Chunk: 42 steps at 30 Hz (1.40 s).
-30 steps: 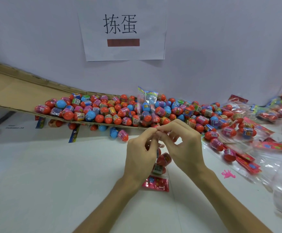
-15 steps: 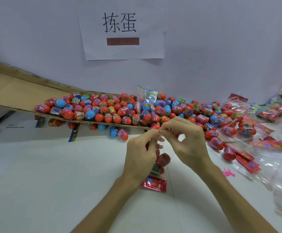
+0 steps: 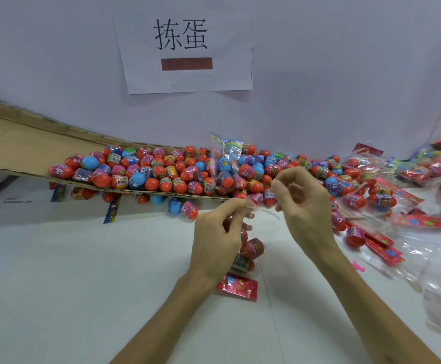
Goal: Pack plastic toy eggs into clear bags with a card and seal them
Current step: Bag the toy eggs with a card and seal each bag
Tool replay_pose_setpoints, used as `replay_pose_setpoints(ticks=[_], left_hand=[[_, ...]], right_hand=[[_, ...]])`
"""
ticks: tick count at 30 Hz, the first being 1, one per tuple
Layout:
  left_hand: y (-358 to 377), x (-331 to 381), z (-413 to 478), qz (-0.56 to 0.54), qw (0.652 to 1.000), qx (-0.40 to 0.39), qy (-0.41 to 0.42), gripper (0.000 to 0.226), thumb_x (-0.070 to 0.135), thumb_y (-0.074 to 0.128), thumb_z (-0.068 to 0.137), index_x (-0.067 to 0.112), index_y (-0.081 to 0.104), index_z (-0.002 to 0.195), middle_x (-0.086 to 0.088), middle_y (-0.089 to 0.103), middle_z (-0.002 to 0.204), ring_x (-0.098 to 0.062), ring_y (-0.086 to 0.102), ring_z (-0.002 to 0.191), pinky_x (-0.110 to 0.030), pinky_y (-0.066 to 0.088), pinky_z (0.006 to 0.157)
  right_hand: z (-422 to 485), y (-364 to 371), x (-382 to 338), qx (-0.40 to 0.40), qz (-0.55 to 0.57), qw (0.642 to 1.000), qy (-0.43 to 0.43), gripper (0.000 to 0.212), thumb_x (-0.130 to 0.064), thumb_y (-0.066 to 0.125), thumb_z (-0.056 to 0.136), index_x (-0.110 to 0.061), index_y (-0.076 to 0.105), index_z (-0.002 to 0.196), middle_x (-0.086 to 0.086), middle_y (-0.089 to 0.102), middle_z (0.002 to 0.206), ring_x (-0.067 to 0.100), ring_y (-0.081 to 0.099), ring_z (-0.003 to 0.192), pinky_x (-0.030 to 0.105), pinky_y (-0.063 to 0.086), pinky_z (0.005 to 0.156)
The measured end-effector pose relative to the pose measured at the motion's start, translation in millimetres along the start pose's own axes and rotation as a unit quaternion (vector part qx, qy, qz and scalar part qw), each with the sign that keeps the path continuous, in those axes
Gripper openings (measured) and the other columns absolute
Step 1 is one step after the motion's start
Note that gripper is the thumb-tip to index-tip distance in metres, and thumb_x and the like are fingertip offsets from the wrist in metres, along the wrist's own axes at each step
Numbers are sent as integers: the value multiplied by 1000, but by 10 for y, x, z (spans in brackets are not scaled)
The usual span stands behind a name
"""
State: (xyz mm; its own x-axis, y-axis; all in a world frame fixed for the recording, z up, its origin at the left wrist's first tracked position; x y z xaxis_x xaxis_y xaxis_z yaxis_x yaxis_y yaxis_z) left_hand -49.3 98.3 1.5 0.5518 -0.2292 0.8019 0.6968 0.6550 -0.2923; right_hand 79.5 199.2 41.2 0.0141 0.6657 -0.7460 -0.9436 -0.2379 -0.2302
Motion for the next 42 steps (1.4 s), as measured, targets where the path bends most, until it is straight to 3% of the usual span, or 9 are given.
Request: replay_pose_setpoints(ticks=[6,11,15,19,26,29,31,35,42], left_hand=[[6,7,5,-16,1000,7,-5,21,11,60,103,27,71,111,18,73,94,-4,74,84,-28,64,74],[15,-36,-12,4,1000,-3,9,20,14,60,104,19,72,118,13,75,97,-4,75,78,-29,64,72],[25,-17,-22,20,999,-18,31,21,13,59,104,19,71,119,29,67,93,0,74,79,-19,62,71],[30,-23,-22,21,999,-18,31,24,14,59,104,20,70,124,25,69,94,0,74,78,-18,61,71],[32,-38,-7,12,1000,-3,15,23,11,59,103,18,72,122,9,76,98,-3,74,85,-24,64,74],[29,-26,-14,9,1000,-3,16,24,12,59,104,20,72,122,10,76,97,-3,74,85,-24,64,73],[23,-22,-20,10,1000,-8,23,24,12,58,105,21,71,123,9,76,97,-2,74,80,-24,63,71],[27,-28,-20,22,1000,-16,15,24,13,59,104,20,71,123,12,74,96,-2,75,76,-26,64,71],[17,-12,-13,23,999,-20,29,27,8,57,103,19,72,123,10,75,93,-4,74,79,-23,63,72]], right_hand=[[-36,3,-63,-25,-33,995,-91,7,-11,74,90,-13,69,94,-8,67,83,15,61,64,35,54,56],[-98,124,-16,-87,-57,991,-84,25,-16,78,90,-17,70,113,-7,66,89,16,62,62,37,54,55],[-86,108,0,-64,-77,989,-110,9,-10,76,90,-17,72,95,-8,66,88,12,62,70,29,52,58],[-77,98,-1,-68,-86,988,-111,9,-9,75,90,-16,70,92,-9,65,85,11,61,69,23,51,57],[13,-8,23,-18,-51,998,-31,14,-8,71,94,-20,65,90,-12,63,77,18,60,61,39,53,57],[9,-50,10,-50,-30,997,-54,8,-23,74,91,-21,67,95,-11,65,81,18,61,62,40,55,56],[-25,-8,-13,-87,-33,992,-87,18,-34,74,88,-22,68,99,-12,66,82,17,62,62,34,54,52],[-54,72,6,-104,-80,983,-129,9,-17,77,90,-21,70,95,-10,65,86,12,62,69,28,52,55],[-59,73,-19,-108,-57,989,-81,19,-8,77,89,-24,68,91,-13,67,84,12,64,71,31,54,58]])
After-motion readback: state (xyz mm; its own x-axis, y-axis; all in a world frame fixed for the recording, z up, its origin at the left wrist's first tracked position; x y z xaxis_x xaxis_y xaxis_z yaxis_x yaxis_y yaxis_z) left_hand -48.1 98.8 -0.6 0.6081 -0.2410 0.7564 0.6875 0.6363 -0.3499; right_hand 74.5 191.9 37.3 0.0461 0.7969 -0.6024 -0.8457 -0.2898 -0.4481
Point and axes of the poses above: each hand's wrist, its own z-axis towards the middle knuckle, its own y-axis out of the palm, x = y × z, the point moved 1 cm from there along z, towards the middle knuckle
